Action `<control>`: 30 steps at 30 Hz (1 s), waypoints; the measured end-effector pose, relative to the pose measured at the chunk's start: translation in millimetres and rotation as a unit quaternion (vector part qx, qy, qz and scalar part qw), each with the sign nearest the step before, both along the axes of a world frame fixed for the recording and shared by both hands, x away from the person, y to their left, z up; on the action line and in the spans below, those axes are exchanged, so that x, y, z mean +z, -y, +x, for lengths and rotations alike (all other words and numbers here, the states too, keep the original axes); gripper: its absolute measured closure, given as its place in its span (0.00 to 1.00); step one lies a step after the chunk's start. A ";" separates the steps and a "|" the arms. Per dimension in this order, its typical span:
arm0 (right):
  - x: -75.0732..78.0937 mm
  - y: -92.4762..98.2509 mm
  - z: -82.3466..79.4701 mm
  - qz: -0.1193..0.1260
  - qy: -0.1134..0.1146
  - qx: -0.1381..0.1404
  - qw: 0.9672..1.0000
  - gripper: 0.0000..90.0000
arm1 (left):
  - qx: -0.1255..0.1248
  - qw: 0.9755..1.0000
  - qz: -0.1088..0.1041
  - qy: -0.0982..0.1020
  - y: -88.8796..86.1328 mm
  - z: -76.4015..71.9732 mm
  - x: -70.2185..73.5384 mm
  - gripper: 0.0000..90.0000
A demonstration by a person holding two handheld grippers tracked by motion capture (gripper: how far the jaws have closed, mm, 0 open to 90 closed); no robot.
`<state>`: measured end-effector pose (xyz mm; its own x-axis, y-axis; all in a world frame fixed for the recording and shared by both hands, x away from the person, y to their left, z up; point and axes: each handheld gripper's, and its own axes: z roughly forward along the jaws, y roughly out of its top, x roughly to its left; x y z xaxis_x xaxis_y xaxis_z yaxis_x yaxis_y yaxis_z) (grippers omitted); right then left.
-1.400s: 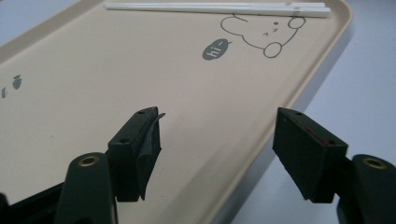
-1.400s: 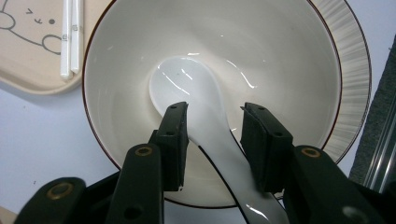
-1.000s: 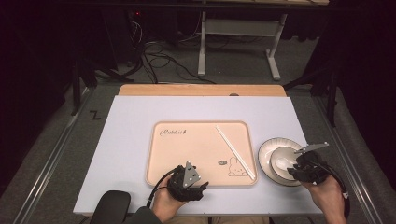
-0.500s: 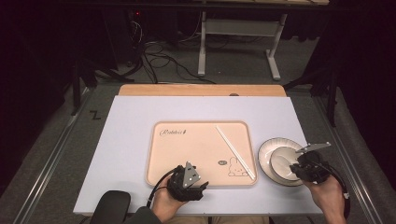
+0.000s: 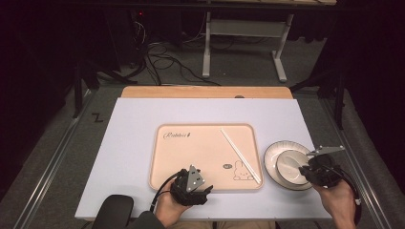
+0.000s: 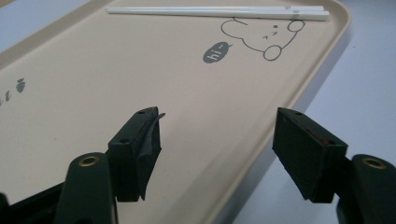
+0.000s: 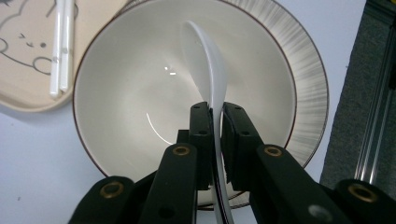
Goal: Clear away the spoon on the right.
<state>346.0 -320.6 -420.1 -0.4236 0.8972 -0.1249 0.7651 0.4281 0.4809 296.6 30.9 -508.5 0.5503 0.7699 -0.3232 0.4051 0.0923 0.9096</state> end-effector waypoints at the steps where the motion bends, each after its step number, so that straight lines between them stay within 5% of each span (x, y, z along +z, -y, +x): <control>1: 1.5 0.0 -0.8 0.000 0.002 -0.001 1.000 0.94 | 0.000 1.000 0.001 0.000 0.0 -0.1 0.0 0.36; 12: 16.3 5.9 -9.0 0.026 0.033 -0.006 0.999 0.94 | 0.004 1.000 -0.001 0.008 -1.3 -0.8 1.3 0.37; 30: 30.9 -9.5 -12.4 0.060 0.056 0.036 0.996 0.94 | 0.012 1.000 0.001 0.006 -4.1 -2.8 0.1 0.36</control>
